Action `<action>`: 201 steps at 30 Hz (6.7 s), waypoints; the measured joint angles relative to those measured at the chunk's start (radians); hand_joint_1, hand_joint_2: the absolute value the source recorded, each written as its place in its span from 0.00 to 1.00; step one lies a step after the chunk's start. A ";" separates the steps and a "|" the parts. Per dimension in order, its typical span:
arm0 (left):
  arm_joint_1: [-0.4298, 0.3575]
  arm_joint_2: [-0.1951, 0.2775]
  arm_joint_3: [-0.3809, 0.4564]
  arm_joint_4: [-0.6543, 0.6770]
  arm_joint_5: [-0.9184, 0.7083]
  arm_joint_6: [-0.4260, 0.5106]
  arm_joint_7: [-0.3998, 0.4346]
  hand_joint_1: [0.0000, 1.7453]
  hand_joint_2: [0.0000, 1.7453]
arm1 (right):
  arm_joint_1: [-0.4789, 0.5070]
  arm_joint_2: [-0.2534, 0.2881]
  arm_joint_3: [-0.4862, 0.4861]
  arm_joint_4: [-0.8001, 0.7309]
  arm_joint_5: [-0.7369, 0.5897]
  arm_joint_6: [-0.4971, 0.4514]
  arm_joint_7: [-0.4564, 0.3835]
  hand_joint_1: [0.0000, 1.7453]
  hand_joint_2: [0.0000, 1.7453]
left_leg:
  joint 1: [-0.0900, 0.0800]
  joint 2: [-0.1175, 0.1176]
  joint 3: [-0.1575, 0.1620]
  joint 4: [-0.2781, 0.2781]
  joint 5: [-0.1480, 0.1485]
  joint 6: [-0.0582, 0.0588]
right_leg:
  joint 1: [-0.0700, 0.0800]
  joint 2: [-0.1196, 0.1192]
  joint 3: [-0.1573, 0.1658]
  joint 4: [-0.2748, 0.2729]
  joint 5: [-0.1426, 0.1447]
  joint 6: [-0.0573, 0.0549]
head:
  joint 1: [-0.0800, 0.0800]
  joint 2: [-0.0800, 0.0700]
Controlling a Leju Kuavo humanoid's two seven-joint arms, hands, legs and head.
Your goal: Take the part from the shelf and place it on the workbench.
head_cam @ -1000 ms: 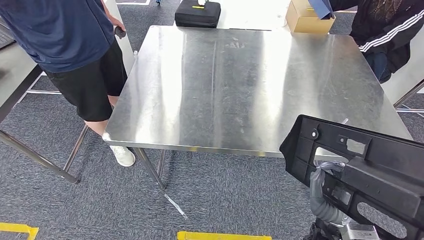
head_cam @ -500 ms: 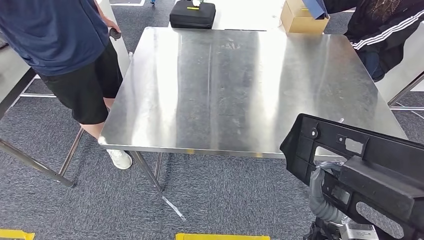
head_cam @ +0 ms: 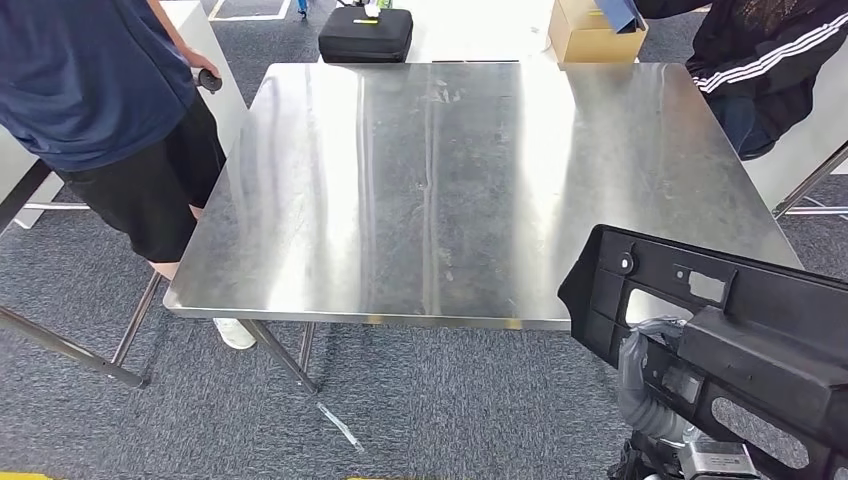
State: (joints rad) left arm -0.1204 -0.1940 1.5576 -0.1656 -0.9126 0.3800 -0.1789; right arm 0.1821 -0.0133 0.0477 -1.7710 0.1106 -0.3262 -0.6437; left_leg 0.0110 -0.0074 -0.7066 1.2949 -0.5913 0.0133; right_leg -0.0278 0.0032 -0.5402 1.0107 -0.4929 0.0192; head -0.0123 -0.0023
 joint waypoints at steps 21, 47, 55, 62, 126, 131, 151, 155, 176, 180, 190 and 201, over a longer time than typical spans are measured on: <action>-0.005 -0.003 0.000 -0.001 0.004 0.004 -0.001 0.00 1.00 | 0.002 -0.013 0.001 0.006 0.010 0.010 0.018 1.00 1.00 | -0.018 -0.002 0.186 -0.293 0.069 0.027 | 0.006 -0.003 -0.058 0.006 0.047 0.051 | 0.006 0.000; -0.018 -0.010 0.000 -0.002 0.044 0.022 0.008 0.00 1.00 | -0.065 -0.035 0.124 0.096 0.195 0.109 0.125 1.00 1.00 | -0.011 -0.001 0.153 -0.297 0.112 0.050 | 0.009 0.002 -0.155 0.237 -0.059 0.047 | 0.005 0.000; -0.024 -0.011 -0.006 -0.003 0.053 0.015 0.006 0.00 1.00 | -0.277 -0.010 0.268 0.328 0.249 0.153 0.185 1.00 1.00 | -0.015 0.004 0.177 -0.296 0.080 0.022 | 0.011 0.005 -0.052 -0.001 0.052 0.026 | 0.003 0.000; -0.031 -0.010 -0.030 -0.003 0.023 -0.008 0.034 0.00 1.00 | -0.668 0.072 0.339 0.741 0.361 0.061 0.314 1.00 1.00 | -0.010 0.005 0.180 -0.301 0.085 0.038 | 0.017 0.008 -0.053 -0.002 0.054 0.022 | -0.002 0.000; -0.014 0.012 -0.060 -0.005 0.007 -0.051 -0.011 0.00 0.00 | -1.087 -0.203 0.403 1.398 0.725 0.097 0.413 0.00 1.00 | -0.021 0.000 0.181 -0.297 0.083 0.026 | 0.011 -0.003 -0.050 -0.009 0.056 0.021 | -0.001 0.000; -0.014 0.009 -0.060 -0.005 0.007 -0.052 -0.006 0.00 0.00 | -1.106 -0.186 0.446 1.373 0.786 0.082 0.409 0.00 1.00 | -0.021 0.000 0.181 -0.297 0.084 0.026 | 0.011 -0.003 -0.050 -0.009 0.056 0.021 | -0.001 0.000; -0.014 0.010 -0.060 -0.005 0.015 -0.054 -0.009 0.00 0.00 | -1.119 -0.165 0.544 1.255 0.824 0.031 0.413 0.00 1.00 | -0.021 0.000 0.181 -0.297 0.084 0.026 | 0.011 -0.003 -0.049 -0.009 0.056 0.021 | -0.001 0.000; -0.014 0.010 -0.060 -0.005 0.015 -0.054 -0.009 0.00 0.00 | -1.119 -0.165 0.549 1.252 0.823 0.030 0.413 0.00 0.75 | -0.021 0.000 0.181 -0.297 0.084 0.026 | 0.011 -0.003 -0.049 -0.009 0.056 0.021 | -0.001 0.000; -0.012 0.007 -0.055 -0.005 0.042 -0.054 -0.003 0.00 0.00 | -0.827 -0.169 0.365 0.822 -0.274 0.694 0.228 0.00 0.00 | -0.020 -0.003 0.184 -0.297 0.082 0.026 | 0.013 -0.004 -0.045 -0.010 0.055 0.021 | 0.001 0.000; -0.013 0.006 -0.047 -0.005 0.054 -0.044 -0.003 0.00 0.00 | -0.635 -0.170 0.389 0.649 -0.378 0.727 0.155 0.00 0.00 | -0.020 -0.001 0.183 -0.297 0.081 0.027 | 0.012 -0.004 -0.047 -0.010 0.054 0.022 | 0.001 0.000; -0.013 0.005 -0.033 -0.006 0.072 -0.037 -0.003 0.00 0.00 | -0.372 -0.156 0.476 0.390 -0.282 0.677 0.078 0.00 0.00 | -0.022 -0.001 0.182 -0.294 0.078 0.032 | 0.008 -0.003 -0.045 -0.013 0.054 0.026 | 0.000 0.000; -0.013 0.003 -0.019 -0.007 0.087 -0.035 0.002 0.00 0.00 | -0.288 -0.154 0.497 0.307 -0.259 0.661 0.069 0.00 0.00 | -0.008 0.010 0.187 -0.330 0.120 0.053 | 0.004 -0.003 -0.135 0.239 -0.057 0.049 | 0.007 0.000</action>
State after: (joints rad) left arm -0.1333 -0.1905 1.5391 -0.1724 -0.8258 0.3446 -0.1772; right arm -0.1064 -0.1671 0.5444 -1.4637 -0.1489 0.3352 -0.5751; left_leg 0.0034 0.0030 -0.5200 0.9645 -0.4714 0.0665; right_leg -0.0239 0.0001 -0.6752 1.2499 -0.5500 0.0685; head -0.0050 -0.0023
